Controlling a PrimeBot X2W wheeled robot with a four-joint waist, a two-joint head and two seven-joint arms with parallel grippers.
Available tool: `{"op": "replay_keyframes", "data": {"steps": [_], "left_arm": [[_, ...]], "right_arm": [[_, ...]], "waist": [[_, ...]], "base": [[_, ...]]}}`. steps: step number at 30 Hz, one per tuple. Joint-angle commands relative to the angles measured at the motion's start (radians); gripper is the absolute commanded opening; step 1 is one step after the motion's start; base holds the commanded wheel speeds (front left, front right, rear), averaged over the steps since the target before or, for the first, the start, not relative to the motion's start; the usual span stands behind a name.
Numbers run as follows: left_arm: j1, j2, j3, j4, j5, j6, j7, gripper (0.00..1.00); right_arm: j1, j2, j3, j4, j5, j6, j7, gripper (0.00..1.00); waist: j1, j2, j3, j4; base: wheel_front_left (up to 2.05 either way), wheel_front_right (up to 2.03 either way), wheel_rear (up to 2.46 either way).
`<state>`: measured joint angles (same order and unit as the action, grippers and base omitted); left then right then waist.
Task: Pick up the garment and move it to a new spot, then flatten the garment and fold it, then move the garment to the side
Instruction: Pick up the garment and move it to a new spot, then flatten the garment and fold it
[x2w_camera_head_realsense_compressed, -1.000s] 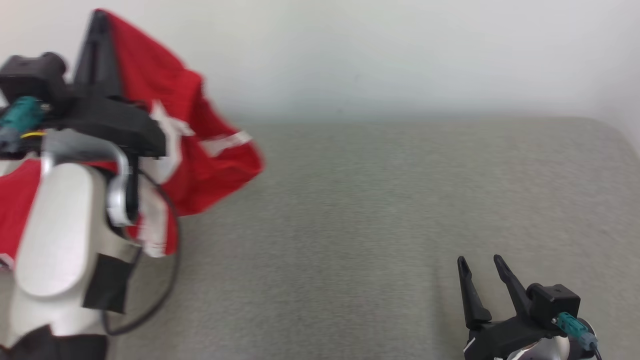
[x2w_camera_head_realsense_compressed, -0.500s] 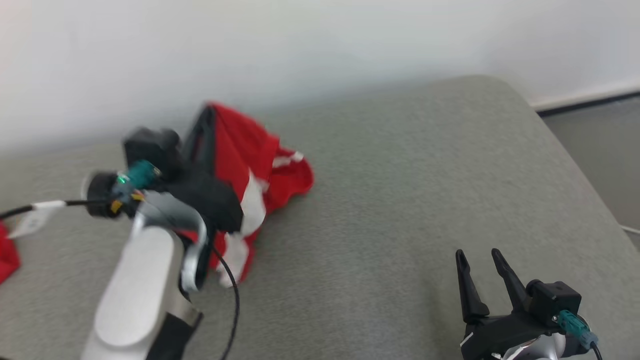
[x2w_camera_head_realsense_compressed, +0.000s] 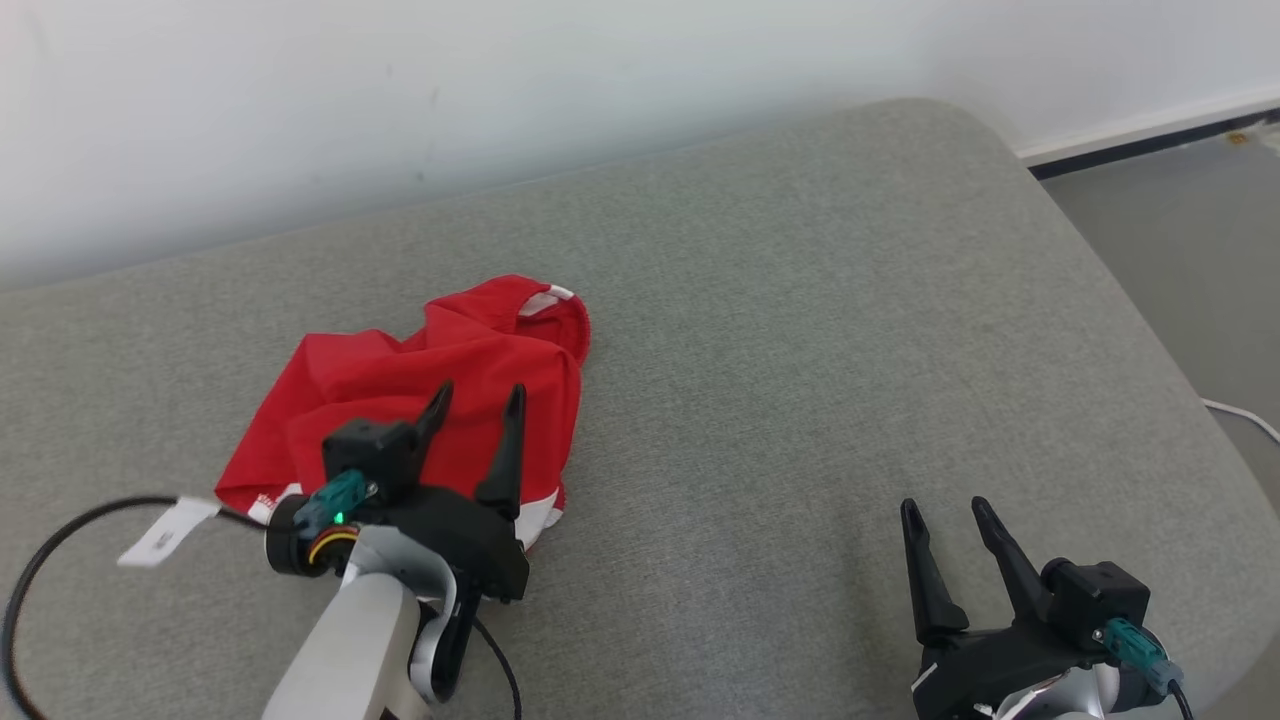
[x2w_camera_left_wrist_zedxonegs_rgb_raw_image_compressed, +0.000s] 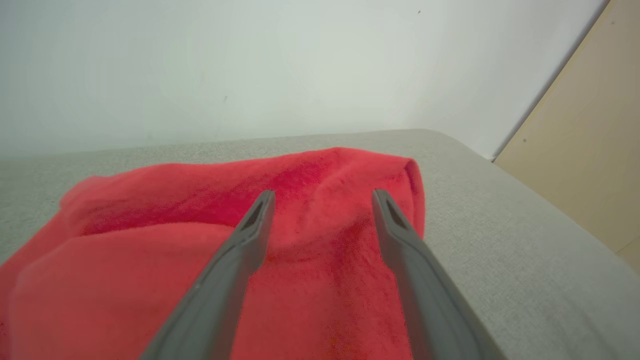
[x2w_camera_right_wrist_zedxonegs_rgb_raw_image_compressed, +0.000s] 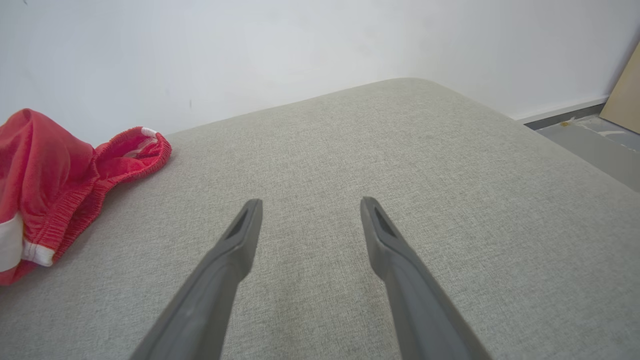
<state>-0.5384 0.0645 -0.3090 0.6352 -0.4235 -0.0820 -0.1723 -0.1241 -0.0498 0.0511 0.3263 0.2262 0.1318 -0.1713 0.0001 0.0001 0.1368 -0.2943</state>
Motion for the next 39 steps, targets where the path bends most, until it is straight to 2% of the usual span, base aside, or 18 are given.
{"op": "replay_keyframes", "data": {"steps": [1,6,9,13,21,27,39], "left_arm": [[0.031,-0.002,0.004,-0.010,-0.018,-0.011,-0.021,1.00],[0.121,0.031,0.018,-0.115,-0.035,-0.033,-0.083,1.00],[0.206,0.046,0.060,-0.227,-0.007,-0.003,-0.093,1.00],[0.339,0.044,0.136,-0.386,0.043,0.002,-0.093,1.00],[0.534,0.011,0.258,-0.523,0.143,0.008,-0.094,1.00],[0.587,-0.004,0.315,-0.544,0.183,-0.001,-0.094,1.00],[0.630,-0.003,0.365,-0.480,0.266,-0.025,-0.094,1.00]], "right_arm": [[0.004,-0.001,-0.004,-0.001,-0.010,-0.002,0.001,1.00],[0.023,-0.001,-0.008,-0.009,0.006,-0.002,-0.006,1.00],[0.029,-0.001,-0.003,-0.014,0.033,-0.002,-0.024,1.00],[0.044,-0.001,0.004,-0.017,0.060,-0.002,-0.048,1.00],[0.058,-0.001,0.028,-0.023,0.037,-0.002,-0.085,1.00],[0.080,-0.001,0.030,-0.032,0.031,-0.002,-0.094,1.00],[0.111,-0.001,0.030,-0.004,0.021,-0.002,-0.095,1.00]], "waist": [[-0.0001,-0.0001,-0.021,0.029],[-0.0001,-0.0001,-0.050,0.075],[-0.0001,-0.0001,-0.066,0.105],[-0.0001,-0.0001,-0.081,0.146],[-0.0001,-0.0001,-0.114,0.214],[-0.0001,-0.0001,-0.131,0.246],[-0.0001,-0.0001,-0.142,0.269]], "base": [[0.00,0.00,0.00],[0.00,0.00,0.00],[0.00,0.00,0.00],[0.00,0.00,0.00],[0.00,0.00,0.00],[0.00,0.00,0.00],[0.00,0.00,0.00]]}}
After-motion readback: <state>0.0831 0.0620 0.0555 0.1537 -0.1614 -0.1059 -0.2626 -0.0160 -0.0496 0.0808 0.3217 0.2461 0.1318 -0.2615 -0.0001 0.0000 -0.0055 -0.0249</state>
